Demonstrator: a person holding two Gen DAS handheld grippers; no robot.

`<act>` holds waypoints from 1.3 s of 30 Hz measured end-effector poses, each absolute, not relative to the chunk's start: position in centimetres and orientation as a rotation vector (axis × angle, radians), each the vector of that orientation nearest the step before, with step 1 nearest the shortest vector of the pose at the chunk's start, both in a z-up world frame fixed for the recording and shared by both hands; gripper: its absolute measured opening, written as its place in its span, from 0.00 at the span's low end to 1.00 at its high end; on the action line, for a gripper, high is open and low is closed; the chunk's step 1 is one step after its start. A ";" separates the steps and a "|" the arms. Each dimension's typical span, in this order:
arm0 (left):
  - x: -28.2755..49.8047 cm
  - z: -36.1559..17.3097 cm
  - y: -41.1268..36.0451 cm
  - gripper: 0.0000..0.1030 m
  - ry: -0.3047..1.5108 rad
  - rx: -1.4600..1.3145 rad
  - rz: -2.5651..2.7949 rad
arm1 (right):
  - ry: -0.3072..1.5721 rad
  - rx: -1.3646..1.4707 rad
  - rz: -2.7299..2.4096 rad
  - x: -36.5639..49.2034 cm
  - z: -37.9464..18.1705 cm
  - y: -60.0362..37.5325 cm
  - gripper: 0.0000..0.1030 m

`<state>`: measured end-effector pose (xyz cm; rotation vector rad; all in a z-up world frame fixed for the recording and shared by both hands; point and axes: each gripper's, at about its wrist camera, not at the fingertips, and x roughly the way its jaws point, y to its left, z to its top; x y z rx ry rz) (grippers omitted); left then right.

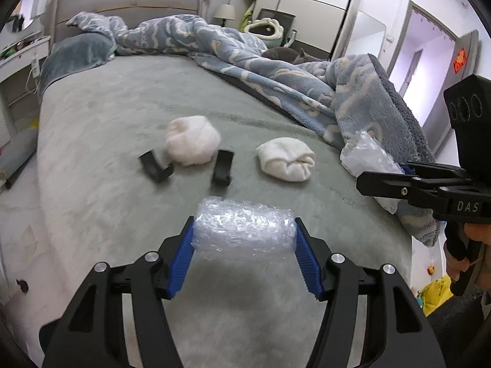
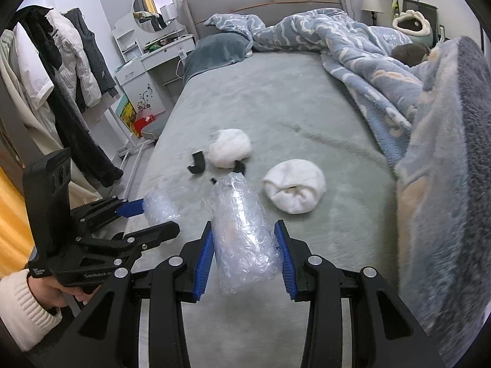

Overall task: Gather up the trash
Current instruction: 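Carry both bubble-wrap rolls to the bin and open left gripper to drop its roll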

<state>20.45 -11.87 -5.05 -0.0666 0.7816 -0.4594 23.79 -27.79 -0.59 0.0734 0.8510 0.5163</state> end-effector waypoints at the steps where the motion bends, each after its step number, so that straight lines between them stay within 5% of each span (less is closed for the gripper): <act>1: 20.1 -5.1 -11.3 0.62 0.785 -0.073 -0.450 | 0.853 0.071 0.519 23.5 -0.6 -27.3 0.39; 26: 14.4 -4.5 2.7 0.62 0.754 -0.189 -0.224 | 0.861 0.030 0.680 19.5 0.6 -12.0 0.39; 39: 13.4 -9.0 9.2 0.62 0.903 -0.226 -0.093 | 0.861 0.013 0.781 19.4 1.0 -4.7 0.39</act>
